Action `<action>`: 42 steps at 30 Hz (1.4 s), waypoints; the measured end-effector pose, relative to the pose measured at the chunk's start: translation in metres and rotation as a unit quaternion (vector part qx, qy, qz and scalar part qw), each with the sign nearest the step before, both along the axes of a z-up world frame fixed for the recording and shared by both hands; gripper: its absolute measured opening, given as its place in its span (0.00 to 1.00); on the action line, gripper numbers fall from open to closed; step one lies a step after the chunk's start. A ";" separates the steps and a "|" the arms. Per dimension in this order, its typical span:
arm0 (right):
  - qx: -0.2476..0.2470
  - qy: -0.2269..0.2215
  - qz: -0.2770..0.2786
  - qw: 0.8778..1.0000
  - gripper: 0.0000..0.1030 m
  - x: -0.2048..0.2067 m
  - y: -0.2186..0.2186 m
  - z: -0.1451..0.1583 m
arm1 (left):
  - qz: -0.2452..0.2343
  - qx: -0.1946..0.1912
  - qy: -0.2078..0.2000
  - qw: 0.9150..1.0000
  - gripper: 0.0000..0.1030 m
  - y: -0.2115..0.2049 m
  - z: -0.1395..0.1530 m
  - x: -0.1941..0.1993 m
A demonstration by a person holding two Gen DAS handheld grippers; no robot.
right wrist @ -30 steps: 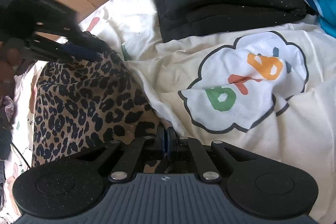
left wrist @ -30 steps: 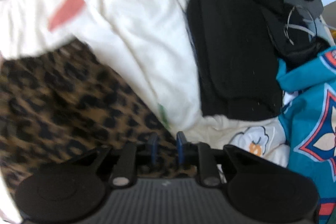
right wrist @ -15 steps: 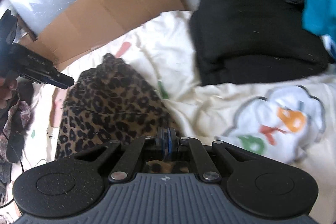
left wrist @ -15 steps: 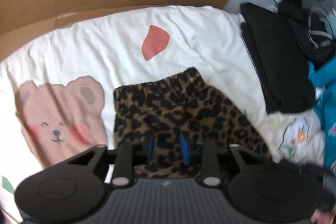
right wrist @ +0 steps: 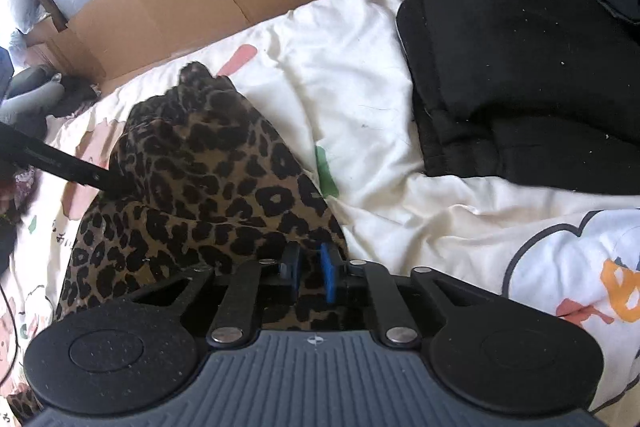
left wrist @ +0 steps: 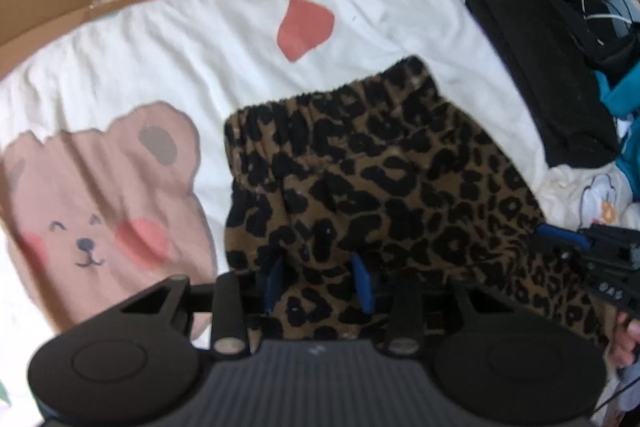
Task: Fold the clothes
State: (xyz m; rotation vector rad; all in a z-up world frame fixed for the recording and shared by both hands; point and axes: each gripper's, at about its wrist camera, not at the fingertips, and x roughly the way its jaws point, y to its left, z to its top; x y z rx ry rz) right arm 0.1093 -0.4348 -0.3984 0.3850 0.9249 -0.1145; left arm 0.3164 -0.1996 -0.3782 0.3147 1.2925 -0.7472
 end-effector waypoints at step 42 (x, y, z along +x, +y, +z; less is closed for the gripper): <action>0.018 -0.004 0.069 0.997 0.08 0.173 0.026 -0.001 | 0.015 -0.159 -0.072 0.984 0.08 0.036 0.006 -0.004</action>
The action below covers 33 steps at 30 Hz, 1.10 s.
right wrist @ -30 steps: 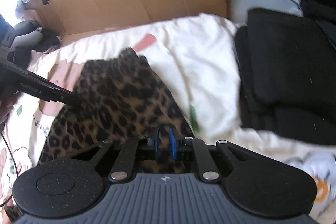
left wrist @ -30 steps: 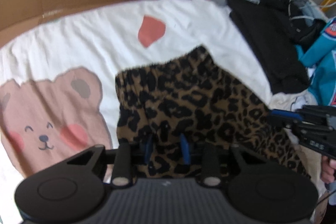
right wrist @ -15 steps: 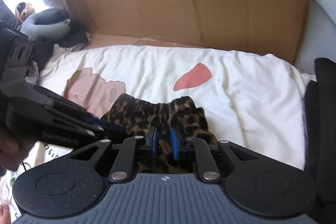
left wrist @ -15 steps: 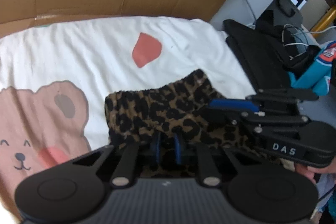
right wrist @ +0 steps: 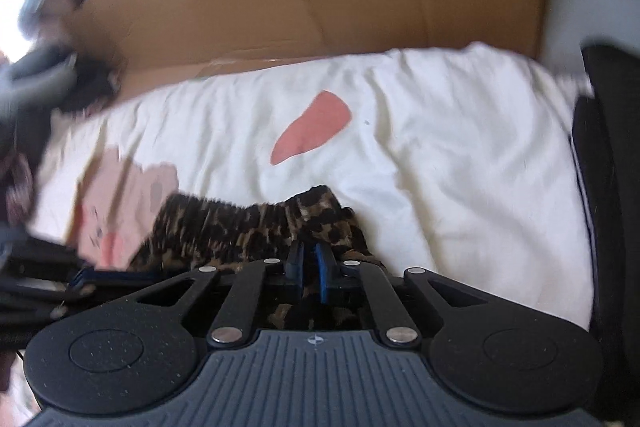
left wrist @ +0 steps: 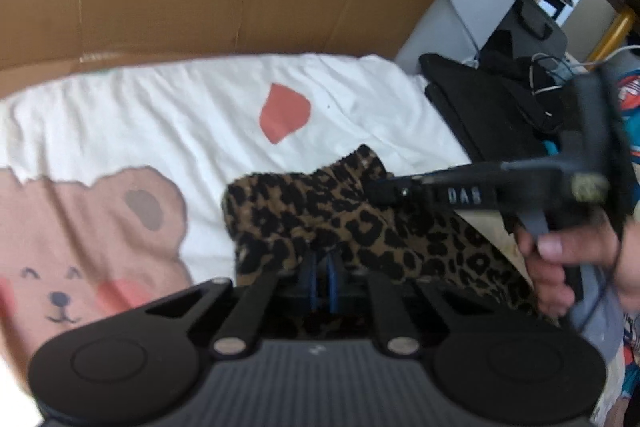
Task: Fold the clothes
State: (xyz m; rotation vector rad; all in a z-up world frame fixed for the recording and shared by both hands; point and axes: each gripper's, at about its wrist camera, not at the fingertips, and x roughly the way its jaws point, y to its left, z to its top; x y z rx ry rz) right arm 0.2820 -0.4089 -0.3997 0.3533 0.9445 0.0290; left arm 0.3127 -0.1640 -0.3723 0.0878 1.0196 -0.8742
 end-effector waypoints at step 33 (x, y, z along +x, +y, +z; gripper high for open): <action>-0.069 -0.018 0.165 0.984 0.36 -0.042 0.064 0.019 | -0.055 0.020 0.015 0.998 0.10 -0.004 -0.022 -0.024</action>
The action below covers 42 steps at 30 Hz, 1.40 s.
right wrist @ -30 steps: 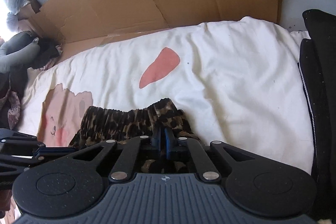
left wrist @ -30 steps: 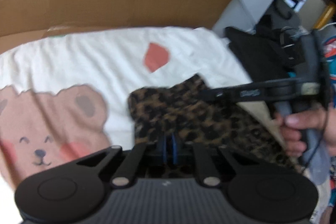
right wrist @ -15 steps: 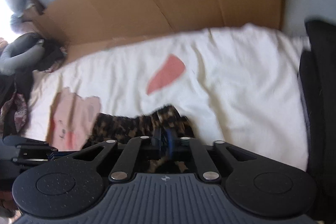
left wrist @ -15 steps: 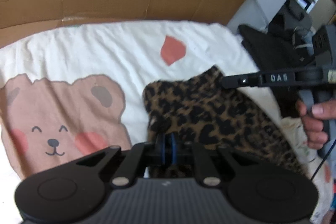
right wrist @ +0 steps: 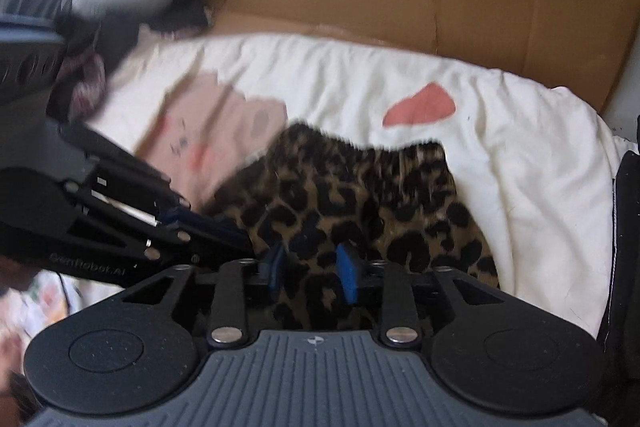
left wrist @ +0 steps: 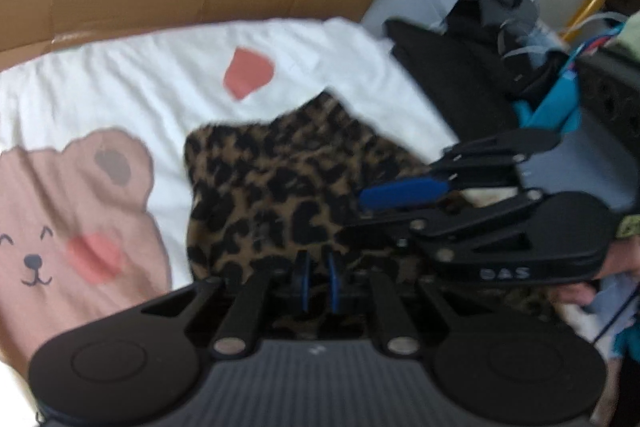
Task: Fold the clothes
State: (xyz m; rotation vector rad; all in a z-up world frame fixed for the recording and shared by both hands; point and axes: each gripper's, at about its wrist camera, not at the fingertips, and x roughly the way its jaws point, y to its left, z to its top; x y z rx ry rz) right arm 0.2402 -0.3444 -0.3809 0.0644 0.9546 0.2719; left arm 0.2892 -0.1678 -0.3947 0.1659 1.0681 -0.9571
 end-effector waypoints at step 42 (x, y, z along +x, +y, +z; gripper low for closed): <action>-0.046 0.046 -0.075 0.995 0.13 -0.088 -0.031 -0.014 | -0.006 0.073 0.026 0.997 0.19 0.044 0.001 -0.065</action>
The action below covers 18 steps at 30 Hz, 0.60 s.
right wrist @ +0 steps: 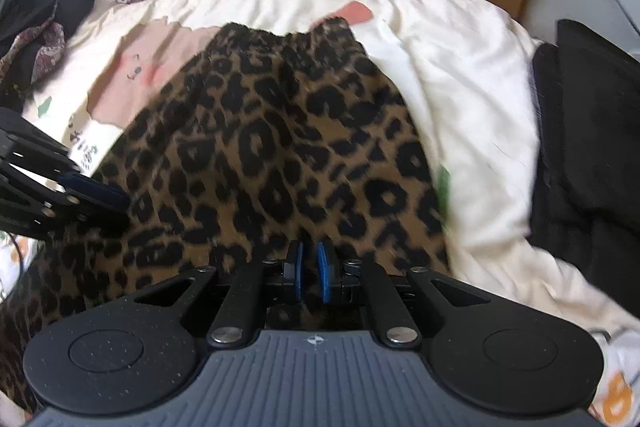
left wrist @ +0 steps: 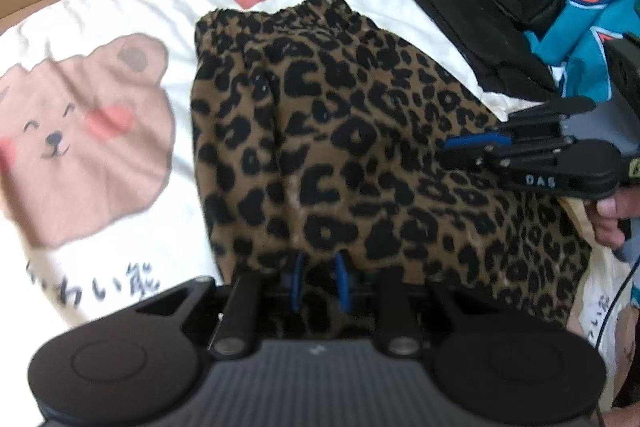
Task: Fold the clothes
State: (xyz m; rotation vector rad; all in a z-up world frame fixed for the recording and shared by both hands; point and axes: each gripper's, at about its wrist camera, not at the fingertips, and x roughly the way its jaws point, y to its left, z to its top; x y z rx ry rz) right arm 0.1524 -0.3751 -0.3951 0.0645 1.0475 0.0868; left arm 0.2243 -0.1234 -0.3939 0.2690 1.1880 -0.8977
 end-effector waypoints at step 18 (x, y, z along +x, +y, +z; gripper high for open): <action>0.024 0.046 -0.079 0.996 0.16 -0.064 -0.029 0.008 | 0.001 0.026 0.035 0.999 0.18 0.031 0.002 -0.026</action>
